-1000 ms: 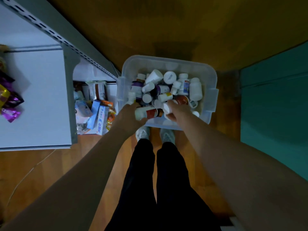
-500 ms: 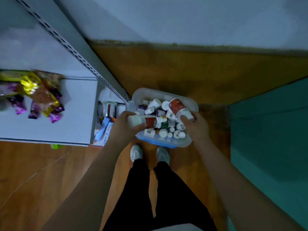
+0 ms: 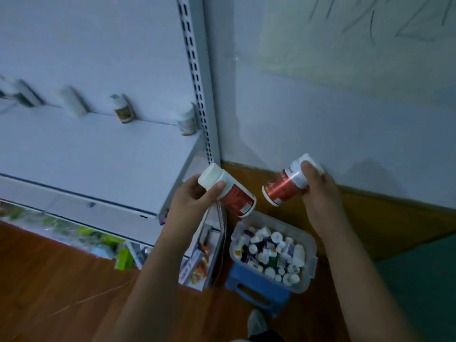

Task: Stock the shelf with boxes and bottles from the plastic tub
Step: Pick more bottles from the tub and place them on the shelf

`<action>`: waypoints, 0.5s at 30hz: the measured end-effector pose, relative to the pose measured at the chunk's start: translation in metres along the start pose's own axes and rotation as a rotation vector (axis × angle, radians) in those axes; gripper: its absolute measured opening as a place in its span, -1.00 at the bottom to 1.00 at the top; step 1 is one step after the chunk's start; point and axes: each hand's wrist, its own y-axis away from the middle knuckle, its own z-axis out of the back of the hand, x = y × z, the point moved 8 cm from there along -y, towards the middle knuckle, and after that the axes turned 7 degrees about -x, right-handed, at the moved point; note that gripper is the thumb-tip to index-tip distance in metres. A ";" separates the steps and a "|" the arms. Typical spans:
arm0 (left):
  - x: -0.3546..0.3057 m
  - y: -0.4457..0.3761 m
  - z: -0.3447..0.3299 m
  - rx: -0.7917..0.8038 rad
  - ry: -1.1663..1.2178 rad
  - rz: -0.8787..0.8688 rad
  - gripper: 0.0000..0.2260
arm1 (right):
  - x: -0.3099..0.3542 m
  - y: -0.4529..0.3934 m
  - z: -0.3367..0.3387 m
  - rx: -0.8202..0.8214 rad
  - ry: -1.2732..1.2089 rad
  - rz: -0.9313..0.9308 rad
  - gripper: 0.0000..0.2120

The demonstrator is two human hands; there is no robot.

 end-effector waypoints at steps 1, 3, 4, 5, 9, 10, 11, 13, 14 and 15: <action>-0.014 0.006 0.017 -0.020 0.027 -0.021 -0.68 | 0.014 0.012 -0.021 0.034 -0.036 0.011 -0.56; -0.035 0.020 0.054 -0.081 0.118 -0.028 -0.65 | 0.037 0.038 -0.064 0.103 -0.105 0.022 -0.55; -0.041 0.026 0.072 -0.106 0.186 -0.009 -0.58 | 0.046 0.052 -0.085 0.133 -0.149 0.018 -0.54; -0.045 0.032 0.092 -0.128 0.250 0.014 -0.54 | 0.052 0.067 -0.107 0.175 -0.190 0.008 -0.53; -0.062 0.062 0.167 -0.192 0.444 0.066 -0.50 | 0.069 0.128 -0.197 0.365 -0.307 -0.027 -0.53; -0.066 0.069 0.184 -0.189 0.466 0.063 -0.50 | 0.071 0.143 -0.218 0.400 -0.319 -0.033 -0.53; -0.068 0.075 0.202 -0.187 0.464 0.053 -0.51 | 0.071 0.157 -0.239 0.426 -0.329 -0.037 -0.54; -0.069 0.088 0.240 -0.214 0.443 0.033 -0.51 | 0.069 0.181 -0.278 0.467 -0.344 -0.042 -0.55; -0.068 0.094 0.259 -0.237 0.430 0.025 -0.50 | 0.067 0.194 -0.297 0.487 -0.343 -0.044 -0.56; -0.065 0.101 0.279 -0.269 0.409 0.016 -0.49 | 0.065 0.206 -0.316 0.514 -0.342 -0.046 -0.56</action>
